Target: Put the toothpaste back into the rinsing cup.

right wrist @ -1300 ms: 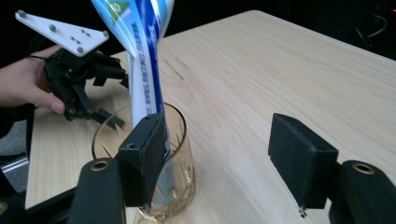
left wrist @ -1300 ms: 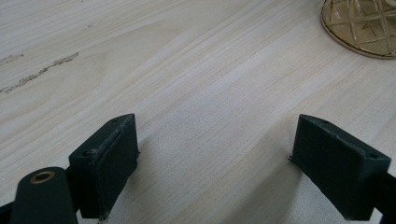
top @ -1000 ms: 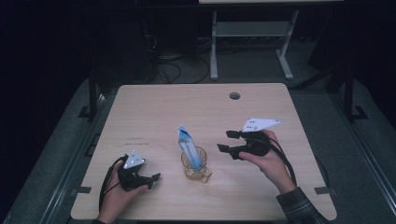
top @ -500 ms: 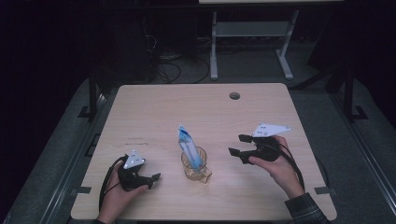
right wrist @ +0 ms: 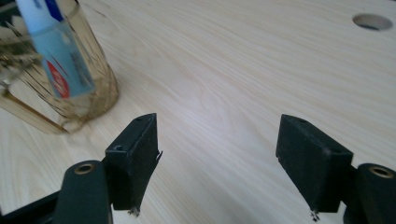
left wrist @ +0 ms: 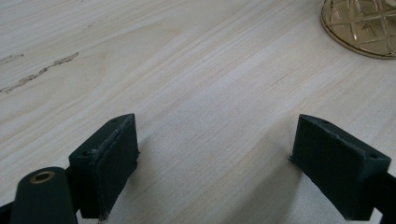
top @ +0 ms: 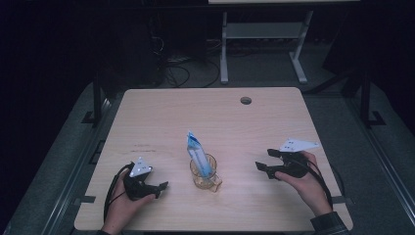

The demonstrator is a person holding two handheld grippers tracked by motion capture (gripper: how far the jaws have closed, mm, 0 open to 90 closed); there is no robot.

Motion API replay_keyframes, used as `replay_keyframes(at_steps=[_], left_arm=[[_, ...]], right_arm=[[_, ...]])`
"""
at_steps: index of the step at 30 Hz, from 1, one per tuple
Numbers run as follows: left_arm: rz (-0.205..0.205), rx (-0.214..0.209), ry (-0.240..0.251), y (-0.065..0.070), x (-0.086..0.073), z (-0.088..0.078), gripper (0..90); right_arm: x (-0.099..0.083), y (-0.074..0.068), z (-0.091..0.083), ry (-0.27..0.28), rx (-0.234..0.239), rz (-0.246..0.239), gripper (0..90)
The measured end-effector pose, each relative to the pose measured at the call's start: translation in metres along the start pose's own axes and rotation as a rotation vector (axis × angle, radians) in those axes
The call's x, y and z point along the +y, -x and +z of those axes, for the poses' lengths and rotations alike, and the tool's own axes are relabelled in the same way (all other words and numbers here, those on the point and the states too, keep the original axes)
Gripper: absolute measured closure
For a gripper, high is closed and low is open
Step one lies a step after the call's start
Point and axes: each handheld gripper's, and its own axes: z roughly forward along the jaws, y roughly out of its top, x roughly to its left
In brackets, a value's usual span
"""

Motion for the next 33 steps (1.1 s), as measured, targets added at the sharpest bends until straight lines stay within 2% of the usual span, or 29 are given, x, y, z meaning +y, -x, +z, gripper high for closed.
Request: replay_keyframes(at_steps=[9, 12, 16, 22, 33], left_arm=[[0.001, 0.0, -0.001, 0.0, 0.0, 0.0, 13.2], [0.002, -0.001, -0.002, 0.0, 0.0, 0.0, 13.2], [0.004, -0.001, -0.003, 0.0, 0.0, 0.0, 13.2], [0.005, -0.002, -0.004, 0.0, 0.0, 0.0, 13.2], [0.004, -0.001, -0.004, 0.0, 0.0, 0.0, 13.2]], right_arm=[[-0.025, 0.009, -0.004, -0.064, -0.066, 0.032, 23.5], [-0.034, 0.012, -0.005, -0.089, -0.113, 0.026, 21.6], [-0.043, 0.016, -0.006, -0.113, -0.142, 0.036, 21.5], [-0.054, 0.019, -0.007, -0.146, -0.16, 0.039, 20.8], [-0.059, 0.02, -0.005, -0.166, -0.16, 0.041, 18.9]])
